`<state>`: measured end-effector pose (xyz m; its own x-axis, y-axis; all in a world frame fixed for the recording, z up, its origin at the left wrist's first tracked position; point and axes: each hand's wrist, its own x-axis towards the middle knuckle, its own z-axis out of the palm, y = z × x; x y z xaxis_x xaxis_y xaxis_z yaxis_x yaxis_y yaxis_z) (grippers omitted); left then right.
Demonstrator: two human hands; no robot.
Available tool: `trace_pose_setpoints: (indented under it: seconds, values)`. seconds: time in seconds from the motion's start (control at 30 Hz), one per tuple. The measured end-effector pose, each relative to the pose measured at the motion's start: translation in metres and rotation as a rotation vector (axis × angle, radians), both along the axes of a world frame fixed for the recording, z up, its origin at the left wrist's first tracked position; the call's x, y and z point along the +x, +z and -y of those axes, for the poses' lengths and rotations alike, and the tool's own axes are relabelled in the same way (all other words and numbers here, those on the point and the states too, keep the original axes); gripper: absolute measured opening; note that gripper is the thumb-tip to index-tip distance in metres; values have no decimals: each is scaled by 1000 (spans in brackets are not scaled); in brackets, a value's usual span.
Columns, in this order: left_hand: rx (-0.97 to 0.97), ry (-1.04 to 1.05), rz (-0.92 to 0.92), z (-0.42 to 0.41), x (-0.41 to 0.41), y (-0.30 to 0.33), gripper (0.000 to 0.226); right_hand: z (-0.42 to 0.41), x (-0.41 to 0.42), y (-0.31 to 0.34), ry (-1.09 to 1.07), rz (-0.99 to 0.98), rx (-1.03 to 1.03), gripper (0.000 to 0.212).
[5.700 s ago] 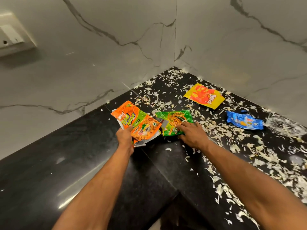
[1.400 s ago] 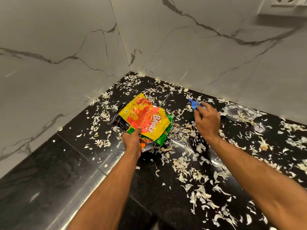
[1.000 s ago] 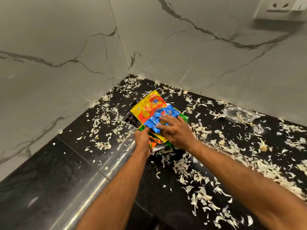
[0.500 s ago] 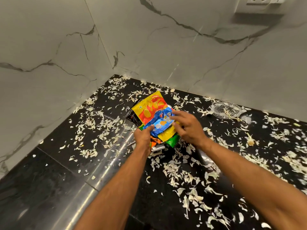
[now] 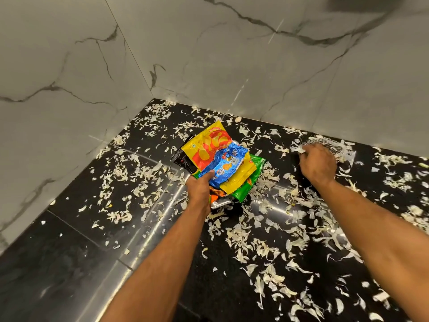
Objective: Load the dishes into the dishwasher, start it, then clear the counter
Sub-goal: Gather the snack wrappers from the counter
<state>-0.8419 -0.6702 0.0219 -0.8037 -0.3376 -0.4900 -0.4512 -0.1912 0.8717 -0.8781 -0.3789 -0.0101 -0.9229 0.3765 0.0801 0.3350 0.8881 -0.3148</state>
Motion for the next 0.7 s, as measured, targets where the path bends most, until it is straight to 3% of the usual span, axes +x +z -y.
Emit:
trace_pose_setpoints:
  seconds: [0.2,0.4,0.53,0.6,0.7]
  values:
    - [4,4,6,2,0,2,31,21,7,23,5,-434,-216,36]
    - [5,26,-4,4,8,8,30,84,11,63,468,-706,-315,32]
    - [-12,34,16,9,16,16,34,136,20,73,820,-715,-187,31]
    - [20,45,-15,13,23,23,31,156,26,67,975,-622,-136,31]
    - [167,79,-94,25,31,26,29,175,42,58,1037,-424,-232,37]
